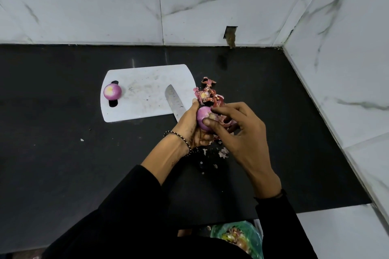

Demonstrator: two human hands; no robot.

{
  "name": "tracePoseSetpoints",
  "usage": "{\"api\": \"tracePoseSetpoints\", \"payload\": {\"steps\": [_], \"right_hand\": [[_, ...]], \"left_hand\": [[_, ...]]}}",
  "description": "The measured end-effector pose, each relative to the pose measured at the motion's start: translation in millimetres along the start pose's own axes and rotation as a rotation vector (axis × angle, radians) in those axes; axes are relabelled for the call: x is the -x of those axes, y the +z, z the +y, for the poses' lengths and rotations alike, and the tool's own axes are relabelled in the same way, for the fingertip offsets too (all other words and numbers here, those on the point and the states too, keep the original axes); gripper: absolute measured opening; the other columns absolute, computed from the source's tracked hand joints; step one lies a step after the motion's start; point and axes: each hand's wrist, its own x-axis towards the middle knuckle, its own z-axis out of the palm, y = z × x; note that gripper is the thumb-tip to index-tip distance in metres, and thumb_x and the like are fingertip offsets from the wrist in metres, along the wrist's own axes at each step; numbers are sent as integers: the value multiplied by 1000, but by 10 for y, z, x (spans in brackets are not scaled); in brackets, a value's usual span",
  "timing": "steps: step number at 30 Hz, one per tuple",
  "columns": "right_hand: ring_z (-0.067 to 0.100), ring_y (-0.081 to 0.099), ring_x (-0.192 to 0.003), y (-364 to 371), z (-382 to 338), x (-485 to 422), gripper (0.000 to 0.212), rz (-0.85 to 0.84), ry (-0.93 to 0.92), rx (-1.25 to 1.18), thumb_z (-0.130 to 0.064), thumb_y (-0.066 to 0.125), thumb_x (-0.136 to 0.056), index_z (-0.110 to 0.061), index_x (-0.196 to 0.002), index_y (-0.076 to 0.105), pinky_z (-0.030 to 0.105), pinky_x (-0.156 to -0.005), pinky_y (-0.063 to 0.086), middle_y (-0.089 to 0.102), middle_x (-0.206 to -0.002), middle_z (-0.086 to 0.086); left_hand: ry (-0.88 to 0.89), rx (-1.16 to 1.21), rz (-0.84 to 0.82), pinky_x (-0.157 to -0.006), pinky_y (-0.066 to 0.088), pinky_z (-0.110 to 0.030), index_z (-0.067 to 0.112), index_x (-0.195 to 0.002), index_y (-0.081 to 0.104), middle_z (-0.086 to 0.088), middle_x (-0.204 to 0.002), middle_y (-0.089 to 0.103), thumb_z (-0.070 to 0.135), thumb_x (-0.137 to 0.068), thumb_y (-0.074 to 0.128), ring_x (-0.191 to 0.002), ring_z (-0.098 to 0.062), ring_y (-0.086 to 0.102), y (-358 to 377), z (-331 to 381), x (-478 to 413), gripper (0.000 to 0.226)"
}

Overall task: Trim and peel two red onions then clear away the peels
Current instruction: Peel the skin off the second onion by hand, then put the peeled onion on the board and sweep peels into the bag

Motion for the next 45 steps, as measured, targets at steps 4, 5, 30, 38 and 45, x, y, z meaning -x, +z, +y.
{"api": "tracePoseSetpoints", "payload": {"steps": [4,5,30,38,45], "right_hand": [[6,59,-88,113,4,-9,15,41,39,49,-28,76,-89,-19,-100,75,18,-69,46,62,-101,-10],[4,57,-85,131,-3,-15,13,49,72,82,-29,73,-91,-19,-100,72,17,-67,45,60,-100,-11],[1,58,-118,582,-143,-270,80,-390,80,-36,-21,85,-79,-16,-143,38,5,-95,42,62,-133,-6],[0,64,-101,1016,-306,-674,73,-392,110,-138,-32,88,-75,-16,-134,48,15,-91,52,64,-113,-10],[13,60,-104,1738,-326,-924,67,-378,55,-125,-26,90,-69,-15,-123,52,29,-88,56,57,-117,1]], "left_hand": [[55,-77,11,-34,26,-11,10,-96,61,-5,-49,50,67,-99,21,-30,-11,34,6,-7,13,69],[57,-97,9,-33,24,-11,10,-94,61,-7,-54,51,67,-99,23,-30,-10,33,-9,-11,16,68],[317,-497,354,-54,57,-30,6,-92,66,-12,-65,70,71,-83,57,-53,-22,66,-627,154,158,67],[495,-420,615,-44,51,-26,9,-90,67,-15,-62,69,47,-101,44,-44,-26,63,-1096,378,320,46],[506,-451,858,-53,56,-30,9,-90,68,-7,-71,72,25,-95,50,-47,-21,64,-1650,530,302,25]]}}
